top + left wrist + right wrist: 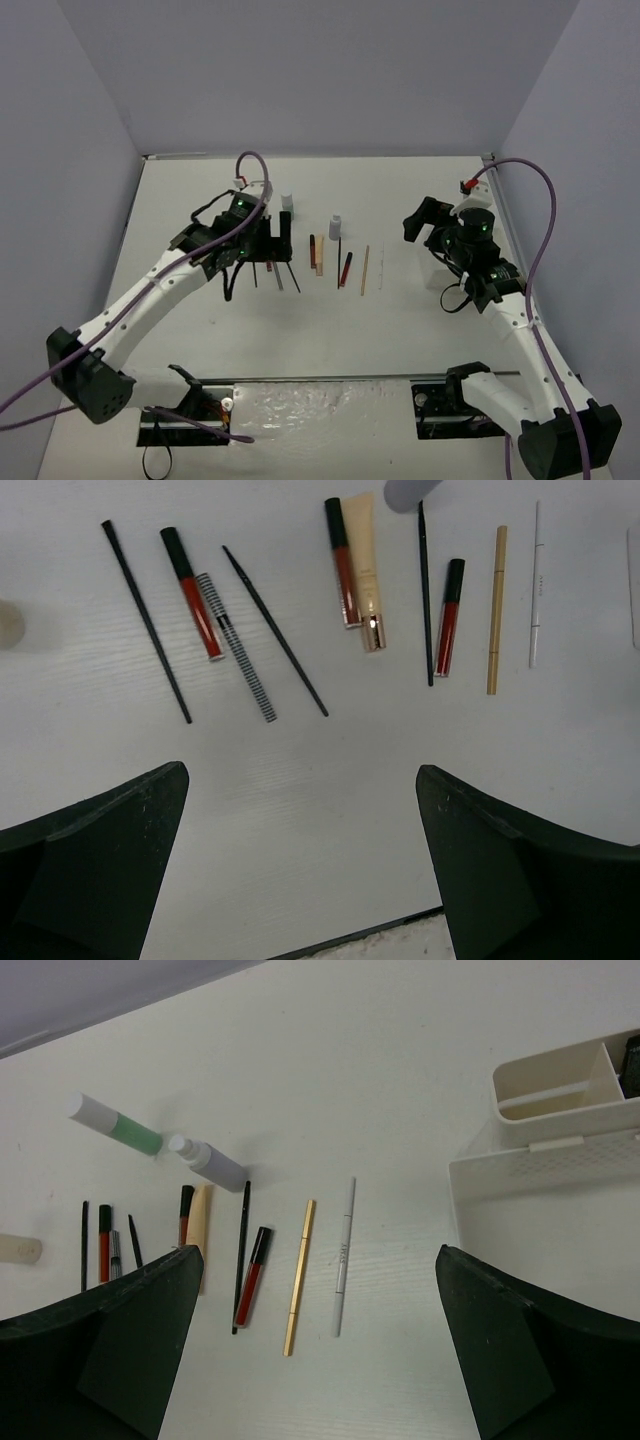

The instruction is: Organize the makeup

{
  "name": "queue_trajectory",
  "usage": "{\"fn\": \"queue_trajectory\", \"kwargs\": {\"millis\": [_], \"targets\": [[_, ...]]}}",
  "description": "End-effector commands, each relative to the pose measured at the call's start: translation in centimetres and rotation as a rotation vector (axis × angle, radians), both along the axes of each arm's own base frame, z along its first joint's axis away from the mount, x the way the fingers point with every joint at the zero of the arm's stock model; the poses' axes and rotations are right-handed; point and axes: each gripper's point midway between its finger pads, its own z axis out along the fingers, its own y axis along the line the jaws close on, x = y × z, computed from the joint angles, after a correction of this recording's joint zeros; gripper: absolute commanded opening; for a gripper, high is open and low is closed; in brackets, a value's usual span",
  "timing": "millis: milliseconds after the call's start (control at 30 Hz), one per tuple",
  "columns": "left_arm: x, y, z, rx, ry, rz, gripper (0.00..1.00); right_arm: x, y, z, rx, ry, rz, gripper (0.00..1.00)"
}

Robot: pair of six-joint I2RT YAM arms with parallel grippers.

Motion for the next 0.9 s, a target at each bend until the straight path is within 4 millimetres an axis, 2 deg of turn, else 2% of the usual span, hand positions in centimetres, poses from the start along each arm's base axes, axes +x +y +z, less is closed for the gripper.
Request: {"fn": "queue_trajectory", "kwargs": {"millis": [0, 133, 267, 333, 533, 733, 867], "targets": [[2.6, -4.6, -0.3, -0.027, -0.015, 0.06, 0.96, -0.7, 0.0, 2.3, 0.031, -0.076, 0.004, 1.0], [4.3, -8.3, -4.6, 0.013, 0.08, 0.073, 0.91, -1.8, -0.9, 2.5, 0.017, -0.093, -0.028, 1.0], [4.8, -10.2, -6.9, 0.051, 0.123, 0.079, 0.86, -2.6, -1.3, 2.8, 0.014, -0.111, -0.037, 1.0], [5.0, -10.7, -8.9, 0.077, 0.158, 0.089, 0.83, -2.9, -1.4, 2.9, 0.013, -0.118, -0.039, 1.0], [5.5, -11.5, -11.9, 0.116, 0.2, 0.097, 0.7, -3.3, -1.6, 2.6, 0.003, -0.119, -0.039, 1.0], [5.8, -11.9, -13.3, 0.133, 0.225, 0.102, 0.54, -3.6, -1.7, 2.1, -0.003, -0.115, -0.041, 1.0], [5.8, -11.7, -14.0, 0.15, 0.232, 0.112, 0.49, -3.7, -1.8, 2.1, -0.008, -0.115, -0.039, 1.0]]}}
